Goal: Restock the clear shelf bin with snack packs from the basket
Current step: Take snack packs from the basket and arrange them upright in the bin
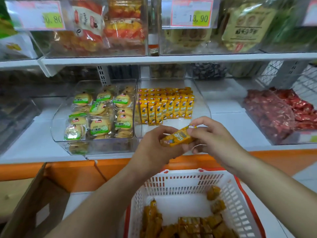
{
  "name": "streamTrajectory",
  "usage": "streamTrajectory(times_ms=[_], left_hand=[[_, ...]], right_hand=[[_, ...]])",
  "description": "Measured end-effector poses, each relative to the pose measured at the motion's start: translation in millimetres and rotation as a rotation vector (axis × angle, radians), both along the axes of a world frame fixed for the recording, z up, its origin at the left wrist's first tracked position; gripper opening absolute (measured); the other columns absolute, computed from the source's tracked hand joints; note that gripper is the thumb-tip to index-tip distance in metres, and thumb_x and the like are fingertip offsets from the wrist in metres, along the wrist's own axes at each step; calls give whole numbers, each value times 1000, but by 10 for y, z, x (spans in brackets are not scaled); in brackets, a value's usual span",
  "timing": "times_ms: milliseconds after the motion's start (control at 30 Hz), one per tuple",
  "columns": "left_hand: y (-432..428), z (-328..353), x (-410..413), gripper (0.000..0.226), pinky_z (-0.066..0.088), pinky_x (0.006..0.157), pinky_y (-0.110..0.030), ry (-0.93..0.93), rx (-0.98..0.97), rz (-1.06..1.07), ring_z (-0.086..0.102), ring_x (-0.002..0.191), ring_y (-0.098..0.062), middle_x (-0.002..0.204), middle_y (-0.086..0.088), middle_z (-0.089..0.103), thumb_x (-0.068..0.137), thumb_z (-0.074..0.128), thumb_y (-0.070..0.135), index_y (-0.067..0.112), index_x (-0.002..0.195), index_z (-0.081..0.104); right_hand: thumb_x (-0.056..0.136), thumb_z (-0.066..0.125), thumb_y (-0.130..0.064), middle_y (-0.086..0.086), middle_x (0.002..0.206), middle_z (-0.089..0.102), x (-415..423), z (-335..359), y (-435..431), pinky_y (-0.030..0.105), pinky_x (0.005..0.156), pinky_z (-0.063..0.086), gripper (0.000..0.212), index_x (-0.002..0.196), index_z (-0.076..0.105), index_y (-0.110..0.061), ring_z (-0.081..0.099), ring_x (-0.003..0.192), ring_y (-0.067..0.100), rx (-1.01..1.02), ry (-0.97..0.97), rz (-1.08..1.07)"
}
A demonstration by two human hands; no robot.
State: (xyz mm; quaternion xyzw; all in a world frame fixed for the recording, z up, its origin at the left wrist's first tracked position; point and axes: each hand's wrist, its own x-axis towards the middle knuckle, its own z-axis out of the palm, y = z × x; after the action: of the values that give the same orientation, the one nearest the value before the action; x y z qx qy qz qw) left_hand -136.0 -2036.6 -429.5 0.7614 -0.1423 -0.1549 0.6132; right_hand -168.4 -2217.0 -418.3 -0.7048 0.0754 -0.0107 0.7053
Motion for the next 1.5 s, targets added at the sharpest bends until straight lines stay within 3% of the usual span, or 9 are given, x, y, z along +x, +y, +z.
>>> streamTrajectory(times_ms=[267, 467, 567, 733, 900, 1033, 1200, 1367, 1500], left_hand=[[45, 26, 120, 41, 56, 65, -25, 140, -125, 139, 76, 86, -13, 96, 1, 79, 79, 86, 24, 23, 113, 63], [130, 23, 188, 53, 57, 73, -28, 32, -91, 152, 76, 94, -14, 101, 1, 79, 64, 79, 51, 29, 110, 67], [205, 50, 271, 46, 58, 67, -21, -39, -106, 184, 75, 84, -8, 90, 5, 78, 64, 78, 48, 32, 106, 68], [358, -10, 503, 36, 60, 71, -20, -147, 27, 286, 72, 89, -2, 97, 13, 76, 80, 83, 32, 30, 113, 70], [499, -182, 676, 47, 59, 86, -42, -268, 384, 452, 64, 98, -10, 114, 15, 65, 84, 81, 43, 29, 122, 59], [521, -325, 703, 65, 57, 90, -46, -226, 603, 396, 64, 106, -22, 126, 2, 64, 82, 80, 49, 23, 134, 53], [502, -366, 702, 67, 60, 83, -47, -217, 678, 338, 69, 99, -23, 113, 3, 71, 78, 83, 52, 26, 131, 51], [477, -353, 687, 67, 60, 82, -48, -209, 677, 335, 69, 97, -24, 111, 3, 71, 77, 83, 53, 26, 129, 50], [507, -261, 687, 67, 59, 83, -45, -193, 617, 342, 67, 98, -21, 117, 3, 69, 81, 82, 49, 23, 135, 51]], right_hand=[[88, 72, -17, -1, 78, 71, -30, -150, -86, 32, 69, 56, 16, 76, 70, -27, 71, 78, 14, -238, 12, 228], [95, 64, -28, -11, 108, 69, 184, -108, 110, 32, 70, 61, 37, 127, 53, -43, 72, 89, 13, -249, -160, 152], [95, 63, -33, -15, 100, 69, 387, -41, 183, 29, 63, 59, 35, 122, 53, -53, 72, 84, 14, -250, -194, 205], [89, 73, -26, -4, 86, 73, 887, -51, 139, 36, 55, 59, 24, 105, 62, -40, 72, 71, 18, -308, -223, 201], [90, 70, -14, 2, 79, 64, 1540, -376, -130, 48, 66, 62, 32, 115, 56, -27, 68, 75, 33, -512, -139, -26], [87, 71, -10, 6, 80, 67, 1974, -682, -171, 29, 59, 54, 33, 113, 54, -23, 64, 64, 20, -567, -101, -116], [84, 74, -4, 3, 82, 68, 2189, -875, -91, 45, 80, 59, 40, 119, 63, -20, 70, 84, 28, -645, -54, -96], [82, 76, -11, 3, 81, 70, 2176, -857, -72, 34, 75, 53, 28, 96, 53, -19, 68, 83, 24, -820, -66, -182], [83, 74, -23, 9, 93, 70, 2016, -686, -68, 37, 77, 52, 36, 111, 54, -13, 65, 92, 29, -909, 22, -137]])
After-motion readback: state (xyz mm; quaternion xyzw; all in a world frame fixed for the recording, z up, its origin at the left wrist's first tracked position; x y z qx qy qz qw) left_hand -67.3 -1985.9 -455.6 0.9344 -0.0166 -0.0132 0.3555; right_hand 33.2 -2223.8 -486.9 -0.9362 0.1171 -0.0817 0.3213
